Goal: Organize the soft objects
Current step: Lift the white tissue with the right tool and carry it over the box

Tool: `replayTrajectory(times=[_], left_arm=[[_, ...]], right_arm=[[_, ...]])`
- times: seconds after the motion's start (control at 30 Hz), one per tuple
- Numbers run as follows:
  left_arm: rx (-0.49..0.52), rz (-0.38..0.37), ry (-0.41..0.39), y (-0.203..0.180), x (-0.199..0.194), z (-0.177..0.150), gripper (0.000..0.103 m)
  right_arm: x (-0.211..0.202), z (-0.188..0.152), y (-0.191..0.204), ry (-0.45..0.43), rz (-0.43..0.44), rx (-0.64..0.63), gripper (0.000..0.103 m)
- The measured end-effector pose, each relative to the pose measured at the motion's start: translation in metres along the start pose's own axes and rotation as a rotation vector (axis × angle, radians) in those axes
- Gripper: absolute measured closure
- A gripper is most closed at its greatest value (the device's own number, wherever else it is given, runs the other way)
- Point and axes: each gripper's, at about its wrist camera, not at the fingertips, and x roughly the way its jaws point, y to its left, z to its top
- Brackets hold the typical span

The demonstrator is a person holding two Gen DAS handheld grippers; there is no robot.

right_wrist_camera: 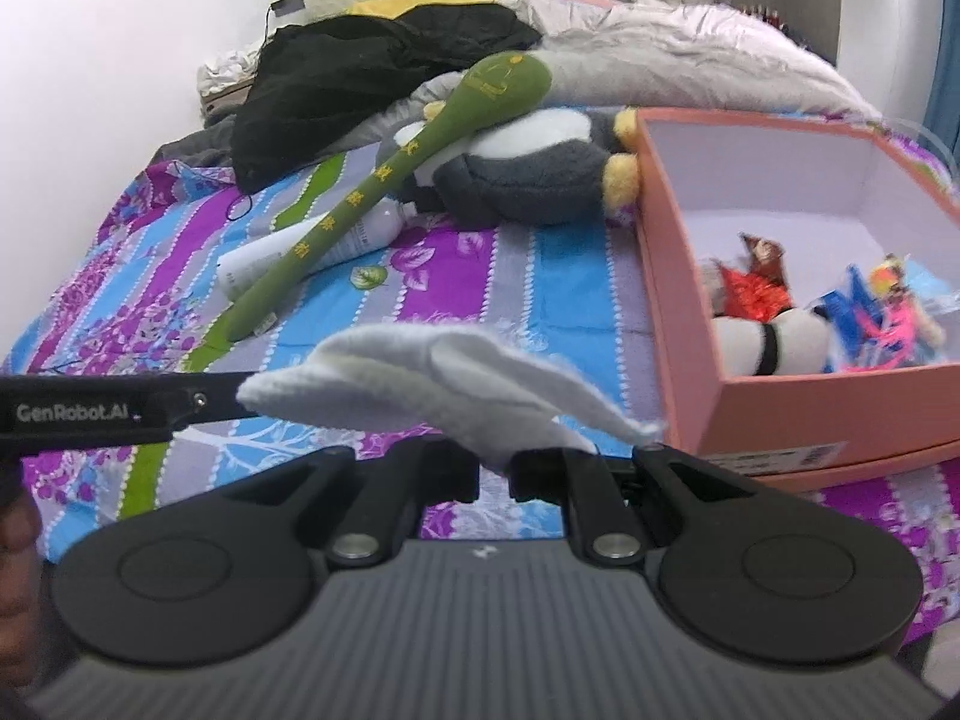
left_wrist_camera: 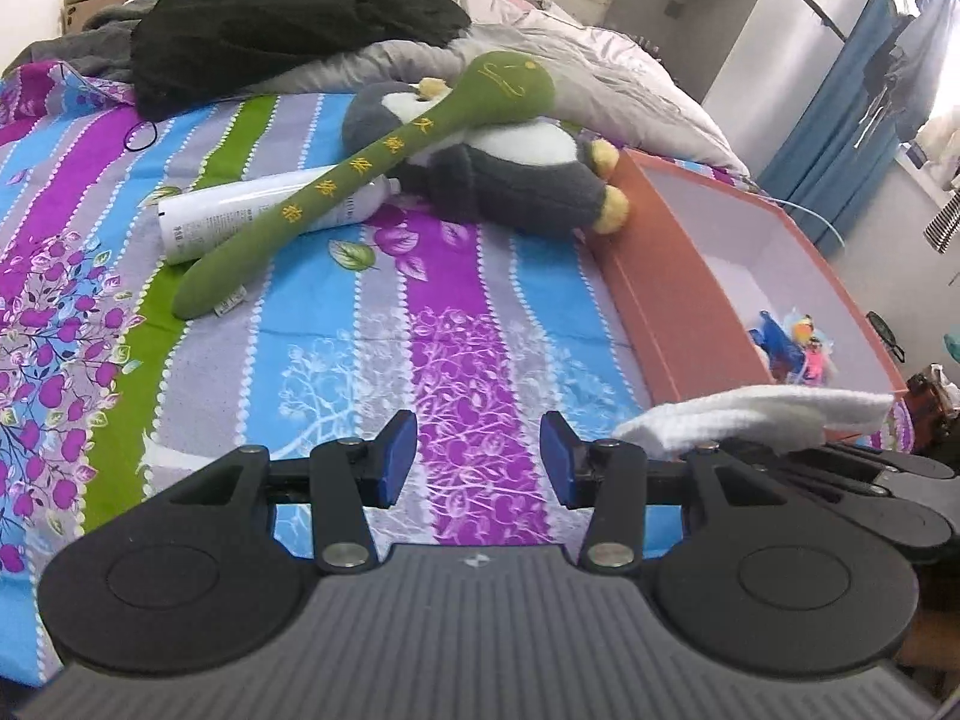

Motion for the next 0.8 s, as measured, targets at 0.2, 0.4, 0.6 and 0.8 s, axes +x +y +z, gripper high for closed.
replayTrajectory(times=[0.2,0.4,0.6,0.8], left_arm=[[0.05,-0.029,0.002,-0.02,-0.009,0.008,0.052],[0.076,-0.056,-0.016,-0.04,-0.015,0.027,0.052],[0.119,-0.09,-0.047,-0.065,-0.02,0.056,0.052],[0.13,-0.162,-0.068,-0.091,-0.024,0.089,0.052]], right_arm=[[-0.024,0.005,-0.011,-0.03,-0.019,-0.007,0.091],[-0.041,0.014,-0.024,-0.07,-0.031,0.004,0.091],[-0.055,0.033,-0.035,-0.131,-0.043,0.022,0.091],[-0.068,0.056,-0.047,-0.186,-0.061,0.029,0.091]])
